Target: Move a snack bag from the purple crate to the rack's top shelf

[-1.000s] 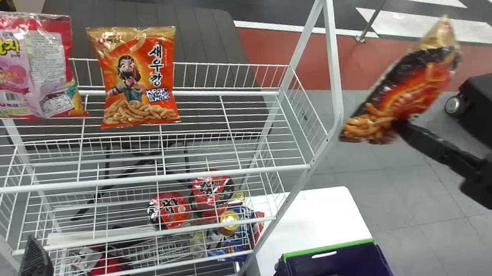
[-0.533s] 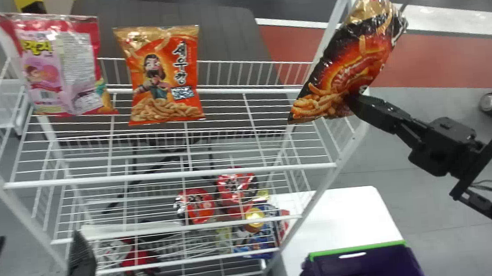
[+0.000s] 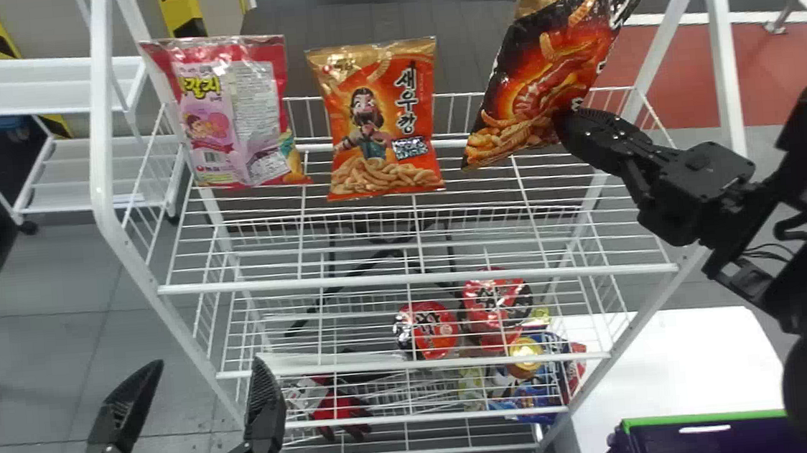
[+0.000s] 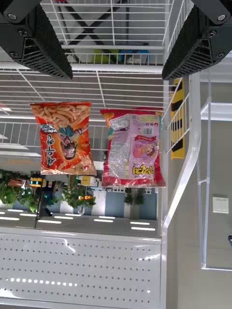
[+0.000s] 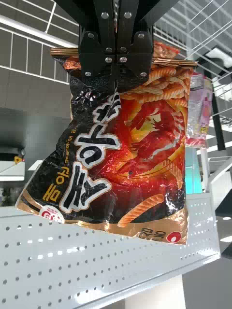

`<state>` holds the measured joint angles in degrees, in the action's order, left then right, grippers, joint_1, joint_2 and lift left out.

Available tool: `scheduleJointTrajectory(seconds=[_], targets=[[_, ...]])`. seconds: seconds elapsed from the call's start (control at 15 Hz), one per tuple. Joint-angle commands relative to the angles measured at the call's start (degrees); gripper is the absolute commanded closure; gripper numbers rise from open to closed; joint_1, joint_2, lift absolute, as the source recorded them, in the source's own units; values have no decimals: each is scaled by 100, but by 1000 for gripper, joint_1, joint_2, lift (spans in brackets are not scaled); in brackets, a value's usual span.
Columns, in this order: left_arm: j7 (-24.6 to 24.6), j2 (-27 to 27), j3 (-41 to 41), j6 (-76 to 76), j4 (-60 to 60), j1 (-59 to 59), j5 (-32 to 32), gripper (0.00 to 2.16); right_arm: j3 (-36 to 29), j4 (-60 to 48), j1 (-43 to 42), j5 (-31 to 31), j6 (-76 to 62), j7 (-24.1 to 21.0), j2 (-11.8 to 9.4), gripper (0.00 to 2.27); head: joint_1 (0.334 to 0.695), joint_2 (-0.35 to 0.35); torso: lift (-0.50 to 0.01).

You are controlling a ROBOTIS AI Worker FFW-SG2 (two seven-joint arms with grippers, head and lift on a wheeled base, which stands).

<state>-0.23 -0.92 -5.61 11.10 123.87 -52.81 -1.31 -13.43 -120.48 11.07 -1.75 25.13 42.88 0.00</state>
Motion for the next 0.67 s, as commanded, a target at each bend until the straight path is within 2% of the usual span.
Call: scheduleJointTrajectory(seconds=[0.0, 0.13, 0.4, 0.6], targets=[[-3, -14, 24, -16, -56, 43, 34, 137, 253, 859, -166, -141, -812, -394, 5, 1521, 695, -44, 0], [-3, -14, 33, -16, -73, 43, 34, 137, 376, 1501, -368, -194, -1357, -799, 5, 1521, 695, -30, 0], [-3, -14, 51, 19, -179, 113, 78, 137, 508, 2221, -764, -194, -1357, -922, 5, 1521, 695, -20, 0], [-3, -14, 42, 19, -214, 157, 78, 137, 622, 2529, -905, -123, -1550, -1220, 5, 1521, 695, -12, 0]])
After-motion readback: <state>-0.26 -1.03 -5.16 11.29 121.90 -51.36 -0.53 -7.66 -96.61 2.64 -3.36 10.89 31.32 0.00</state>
